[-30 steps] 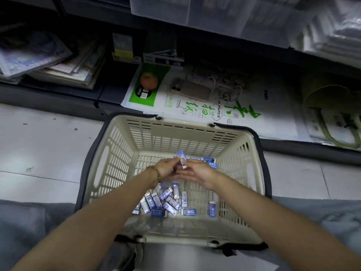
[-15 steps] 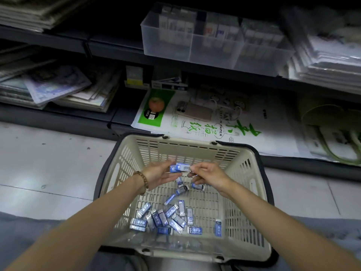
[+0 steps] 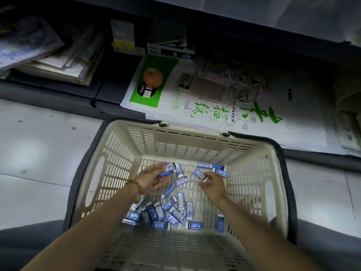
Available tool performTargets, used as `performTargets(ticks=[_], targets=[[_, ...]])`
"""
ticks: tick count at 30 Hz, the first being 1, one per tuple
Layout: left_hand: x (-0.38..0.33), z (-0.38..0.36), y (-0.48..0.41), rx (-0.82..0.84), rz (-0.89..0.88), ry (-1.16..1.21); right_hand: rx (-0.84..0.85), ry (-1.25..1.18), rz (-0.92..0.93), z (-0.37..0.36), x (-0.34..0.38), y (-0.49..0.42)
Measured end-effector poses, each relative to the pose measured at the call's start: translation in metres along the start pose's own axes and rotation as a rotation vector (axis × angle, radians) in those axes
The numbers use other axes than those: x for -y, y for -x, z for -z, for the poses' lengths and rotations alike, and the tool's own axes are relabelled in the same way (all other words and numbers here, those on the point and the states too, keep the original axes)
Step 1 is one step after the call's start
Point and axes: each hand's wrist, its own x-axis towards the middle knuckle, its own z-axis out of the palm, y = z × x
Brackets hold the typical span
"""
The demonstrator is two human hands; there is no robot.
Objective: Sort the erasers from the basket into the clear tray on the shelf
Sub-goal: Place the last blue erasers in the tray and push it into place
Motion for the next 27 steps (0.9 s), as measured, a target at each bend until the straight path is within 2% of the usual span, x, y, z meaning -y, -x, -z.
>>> performTargets(ticks=[4,6,9,12,17,22,24,27], targets=[[0.008,0.002,-0.013,0.028,0.052,-0.024,-0.075,0.192,0.043,-0.015,-0.009,-0.006],[0.009,0.001,-0.018,0.023,0.068,-0.021,-0.119,0.175,0.038,-0.017,-0.009,-0.007],[0.008,-0.002,-0.019,0.026,0.086,-0.019,-0.09,0.085,0.026,-0.013,-0.005,-0.005],[0.002,-0.008,-0.012,0.014,0.062,-0.042,-0.074,0.058,0.139,0.006,0.008,0.003],[-0.034,-0.029,0.024,0.038,-0.066,-0.159,0.061,-0.044,0.341,0.06,0.074,0.022],[-0.096,-0.067,0.095,0.168,-0.278,-0.399,0.186,-0.255,0.415,0.138,0.155,0.07],[-0.116,-0.079,0.126,0.202,-0.354,-0.393,0.213,-0.339,0.444,0.166,0.176,0.097],[-0.134,-0.094,0.164,0.282,-0.407,-0.241,0.237,-0.445,0.562,0.19,0.198,0.131]])
